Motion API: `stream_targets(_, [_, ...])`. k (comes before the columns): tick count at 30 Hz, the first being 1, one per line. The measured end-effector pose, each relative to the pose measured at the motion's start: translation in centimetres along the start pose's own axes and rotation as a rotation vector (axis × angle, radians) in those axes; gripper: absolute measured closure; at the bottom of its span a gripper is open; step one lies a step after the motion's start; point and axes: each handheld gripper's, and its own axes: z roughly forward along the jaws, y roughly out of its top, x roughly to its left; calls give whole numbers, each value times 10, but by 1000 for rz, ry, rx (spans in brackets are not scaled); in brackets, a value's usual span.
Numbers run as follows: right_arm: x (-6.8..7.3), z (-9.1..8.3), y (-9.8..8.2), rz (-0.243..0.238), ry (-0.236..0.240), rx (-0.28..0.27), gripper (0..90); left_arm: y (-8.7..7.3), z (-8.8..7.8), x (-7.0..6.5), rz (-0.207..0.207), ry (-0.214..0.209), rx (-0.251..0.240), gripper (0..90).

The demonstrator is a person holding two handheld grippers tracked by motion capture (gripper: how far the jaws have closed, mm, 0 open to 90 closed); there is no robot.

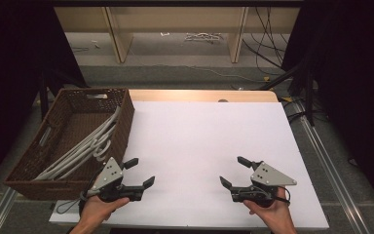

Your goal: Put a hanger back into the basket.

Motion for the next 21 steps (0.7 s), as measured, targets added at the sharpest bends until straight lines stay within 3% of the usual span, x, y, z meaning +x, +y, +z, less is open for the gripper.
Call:
stream_targets(7, [0,-1,-1,31,-2,3,171,0,2,2,-8,2,-2,173])
stream_targets(9, [0,-1,-1,25,-1,5,172,-1,2,0,-26,1,2,173])
stream_targets(21, [-2,0,-3,23,0,8,173,0,3,0,-18,1,-3,175])
